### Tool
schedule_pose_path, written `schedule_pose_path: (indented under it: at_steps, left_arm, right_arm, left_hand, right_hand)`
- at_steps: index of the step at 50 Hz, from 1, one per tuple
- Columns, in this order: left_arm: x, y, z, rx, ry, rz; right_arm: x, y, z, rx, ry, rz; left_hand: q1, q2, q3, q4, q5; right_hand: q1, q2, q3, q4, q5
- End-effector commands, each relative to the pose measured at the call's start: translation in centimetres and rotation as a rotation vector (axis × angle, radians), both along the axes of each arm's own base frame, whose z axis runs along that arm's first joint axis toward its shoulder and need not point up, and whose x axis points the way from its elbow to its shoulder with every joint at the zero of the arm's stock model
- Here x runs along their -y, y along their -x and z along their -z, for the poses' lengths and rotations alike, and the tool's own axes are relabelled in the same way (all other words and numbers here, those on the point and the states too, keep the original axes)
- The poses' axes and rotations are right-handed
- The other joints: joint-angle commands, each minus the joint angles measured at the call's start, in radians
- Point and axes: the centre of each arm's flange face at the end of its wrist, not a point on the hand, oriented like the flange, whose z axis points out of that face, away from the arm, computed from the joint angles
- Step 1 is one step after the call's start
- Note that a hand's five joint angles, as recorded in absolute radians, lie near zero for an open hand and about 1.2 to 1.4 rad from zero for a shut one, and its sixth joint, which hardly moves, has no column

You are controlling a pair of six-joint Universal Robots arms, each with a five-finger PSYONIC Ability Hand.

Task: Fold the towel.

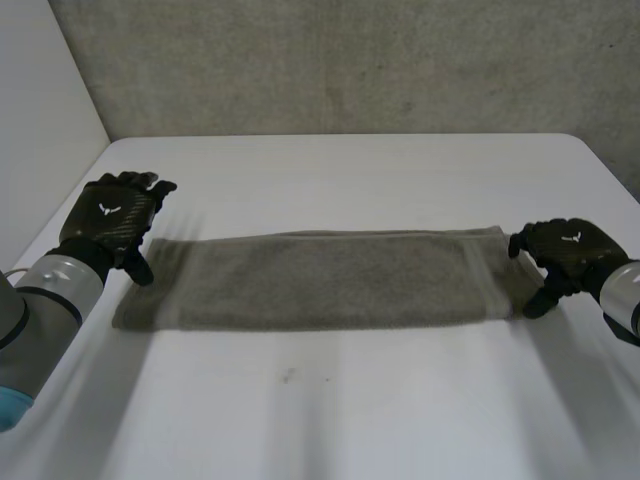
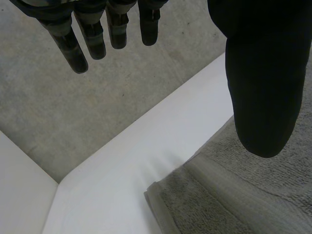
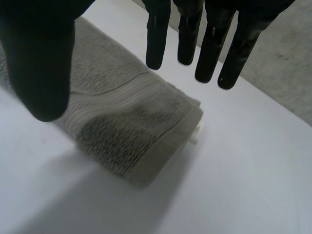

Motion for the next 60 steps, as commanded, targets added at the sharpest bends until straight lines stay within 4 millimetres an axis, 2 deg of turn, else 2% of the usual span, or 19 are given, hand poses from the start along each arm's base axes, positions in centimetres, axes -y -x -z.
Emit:
schedule_pose_path:
  at_steps: [1,20,23,25,26,32,39,44,45,46,47,49,50,52,53,56,57,59,60]
  left_arm:
    - [0.1,-0.1,0.1,-0.006,-0.005,-0.004]
    - [-0.4,0.2,0.6,-0.004,-0.022,0.009]
    - [-0.4,0.2,0.6,-0.004,-0.023,0.007]
    - [-0.3,0.1,0.6,-0.004,-0.023,0.005]
    - [-0.3,0.1,0.6,-0.004,-0.023,0.005]
    - [-0.3,0.0,0.6,-0.004,-0.023,0.001]
    - [-0.3,0.0,0.5,-0.005,-0.022,-0.002]
    - [-0.3,0.0,0.5,-0.005,-0.021,-0.004]
    - [-0.3,-0.1,0.5,-0.005,-0.022,-0.004]
    - [-0.4,0.0,0.5,-0.004,-0.022,-0.002]
    - [-0.4,0.0,0.5,-0.004,-0.022,-0.002]
    - [-0.4,-0.1,0.6,-0.005,-0.024,-0.002]
    - [-0.4,-0.1,0.6,-0.005,-0.024,-0.002]
    - [-0.4,0.0,0.5,-0.004,-0.024,-0.004]
    - [-0.4,0.0,0.5,-0.004,-0.024,-0.004]
    - [-0.6,0.0,0.2,-0.005,-0.018,-0.004]
    - [-0.6,0.0,0.2,-0.005,-0.018,-0.004]
    - [-0.6,-0.1,0.2,-0.005,-0.021,-0.005]
    - [-0.6,-0.1,0.2,-0.005,-0.021,-0.005]
  right_arm:
    - [0.6,1.1,2.0,0.018,0.038,-0.028]
    - [1.7,1.6,5.4,-0.062,0.022,-0.049]
    - [2.0,1.7,5.7,-0.073,0.031,-0.052]
    - [2.7,2.0,5.7,-0.082,0.052,-0.036]
    - [2.7,2.0,5.7,-0.082,0.052,-0.036]
    - [4.2,3.7,5.1,-0.118,0.105,0.04]
    - [7.1,9.1,2.8,-0.294,0.191,0.255]
    - [7.8,9.9,0.6,-0.395,0.266,0.275]
    - [8.0,9.3,-0.2,-0.403,0.298,0.259]
    - [8.1,7.2,-1.6,-0.388,0.351,0.219]
    - [8.1,7.2,-1.6,-0.388,0.352,0.219]
    - [7.1,1.4,-4.5,-0.314,0.455,0.106]
    - [7.1,1.4,-4.5,-0.313,0.455,0.105]
    - [5.1,-4.2,-6.1,-0.219,0.515,-0.022]
    - [5.1,-4.2,-6.1,-0.219,0.515,-0.022]
    - [0.1,-13.0,-6.1,-0.129,0.574,-0.26]
    - [0.1,-13.0,-6.1,-0.129,0.575,-0.261]
    - [-4.3,-18.3,-4.2,-0.078,0.579,-0.425]
    - [-4.3,-18.3,-4.2,-0.078,0.579,-0.426]
  left_hand:
    - [-0.004,0.008,0.009,0.006,-0.029]
    - [-0.004,0.008,0.009,0.006,-0.029]
    - [-0.004,0.008,0.009,0.006,-0.029]
    - [-0.004,0.008,0.009,0.006,-0.029]
    - [-0.004,0.008,0.009,0.006,-0.029]
    - [-0.004,0.008,0.009,0.006,-0.029]
    - [-0.004,0.008,0.009,0.006,-0.029]
    - [-0.004,0.008,0.009,0.006,-0.029]
    - [-0.004,0.008,0.009,0.006,-0.029]
    - [-0.004,0.008,0.009,0.006,-0.029]
    - [-0.004,0.008,0.009,0.006,-0.029]
    - [-0.004,0.008,0.009,0.006,-0.029]
    - [-0.004,0.008,0.009,0.006,-0.029]
    - [-0.004,0.008,0.009,0.006,-0.029]
    - [-0.004,0.008,0.009,0.006,-0.029]
    - [-0.004,0.008,0.009,0.006,-0.029]
    - [-0.004,0.008,0.009,0.006,-0.029]
    - [-0.004,0.008,0.009,0.006,-0.029]
    - [-0.004,0.008,0.009,0.006,-0.029]
  right_hand:
    - [0.194,0.214,0.199,0.2,0.206]
    - [0.306,0.325,0.31,0.312,0.318]
    - [0.476,0.496,0.481,0.482,0.488]
    - [0.934,0.954,0.939,0.94,0.946]
    - [0.937,0.957,0.942,0.943,0.949]
    - [0.98,1.0,0.985,0.986,0.992]
    - [0.98,1.0,0.985,0.986,0.992]
    - [0.98,1.0,0.985,0.986,0.992]
    - [0.98,1.0,0.985,0.986,0.992]
    - [0.98,1.0,0.985,0.986,0.992]
    - [0.98,1.0,0.985,0.986,0.992]
    - [0.98,1.0,0.985,0.986,0.992]
    - [0.98,1.0,0.985,0.986,0.992]
    - [0.98,1.0,0.985,0.986,0.992]
    - [0.98,1.0,0.985,0.986,0.992]
    - [0.98,1.0,0.985,0.986,0.992]
    - [0.98,1.0,0.985,0.986,0.992]
    - [0.98,1.0,0.985,0.986,0.992]
    - [0.98,1.0,0.985,0.986,0.992]
